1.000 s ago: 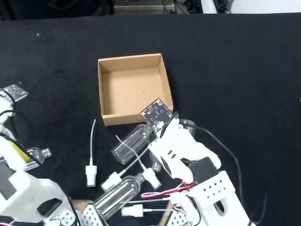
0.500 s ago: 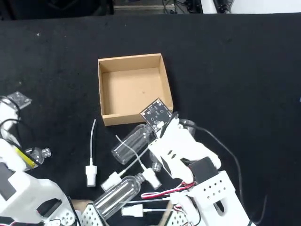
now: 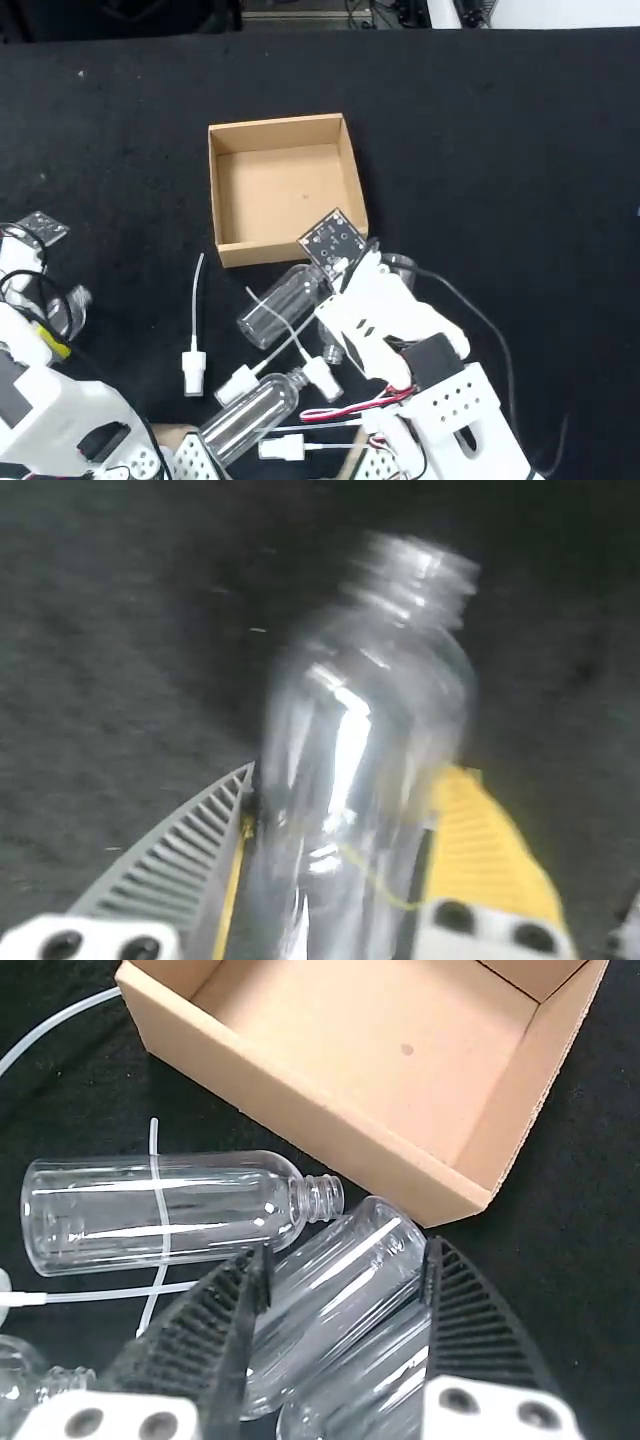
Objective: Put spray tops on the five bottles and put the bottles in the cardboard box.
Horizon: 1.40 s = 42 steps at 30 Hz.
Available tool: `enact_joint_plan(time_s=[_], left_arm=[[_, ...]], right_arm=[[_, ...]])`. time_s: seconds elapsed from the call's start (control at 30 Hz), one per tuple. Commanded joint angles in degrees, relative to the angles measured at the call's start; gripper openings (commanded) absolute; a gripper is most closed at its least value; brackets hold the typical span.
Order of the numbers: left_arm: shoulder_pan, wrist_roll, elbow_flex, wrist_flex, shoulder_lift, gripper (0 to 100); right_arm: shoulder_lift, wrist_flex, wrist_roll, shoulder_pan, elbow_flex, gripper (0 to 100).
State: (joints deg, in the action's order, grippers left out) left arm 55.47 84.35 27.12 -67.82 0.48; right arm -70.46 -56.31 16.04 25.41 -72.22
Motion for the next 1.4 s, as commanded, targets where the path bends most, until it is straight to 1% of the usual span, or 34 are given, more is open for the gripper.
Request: enact_joint_plan(time_s=[0.0,0.03,0.1,0.17,0.3,0.37,0.4,0.5,0.6,0.8,0.9,1.0,1.13,1.2,1.3,1.37], left_arm=[[-1.45,-3.08,-1.01,-2.64,-3.6,12],[-1.01,-4.92,-1.45,-2.64,-3.6,10],[0.4,-8.26,-2.42,-3.16,-3.6,11],[2.77,-12.57,-4.0,-3.16,-3.6,16],[8.57,-22.95,-6.81,-2.9,-2.9,29],[10.42,-25.85,-6.73,-3.16,-2.9,31],[11.12,-26.02,-6.29,-3.25,-2.9,31],[11.74,-25.32,-5.23,-3.25,-3.52,31],[10.68,-22.68,-6.37,-3.08,-3.52,31],[3.74,-21.8,-11.82,-2.64,-2.29,32],[1.89,-20.84,-13.14,-2.64,-0.09,32],[2.24,-16.44,-13.49,-2.64,2.11,31],[4.88,-11.34,-13.05,-2.64,2.73,31],[5.85,-10.11,-13.05,-2.46,2.99,31],[6.2,-10.29,-12.26,1.14,3.43,31],[6.2,-10.29,-9.63,3.69,3.34,31]], right_arm=[[0.4,1.41,0.09,0.53,-0.22,22.2],[0.4,1.41,0.09,0.53,-0.31,22.2],[0.4,1.41,0.09,0.53,-0.48,22.2],[0.4,1.41,0.09,0.53,-0.48,22.2],[0.4,1.41,0.09,0.53,-0.48,22.2],[0.4,1.41,0.09,0.53,-0.48,22.2],[0.4,1.41,0.09,0.62,-0.48,22.2],[0.4,1.41,0.09,0.62,-0.48,22.2],[0.4,1.32,0.09,0.62,-0.48,22.2],[0.4,1.05,0.09,0.62,-0.48,22.2],[0.4,1.05,0.0,0.7,-0.57,22.2],[0.4,1.05,0.0,0.7,-0.66,22.2],[0.4,1.32,0.0,0.7,-1.01,22.2],[0.4,1.32,0.0,0.7,-0.92,22.2],[0.4,1.32,0.0,0.7,-0.92,22.2],[0.4,1.23,0.0,0.7,-0.92,22.2]])
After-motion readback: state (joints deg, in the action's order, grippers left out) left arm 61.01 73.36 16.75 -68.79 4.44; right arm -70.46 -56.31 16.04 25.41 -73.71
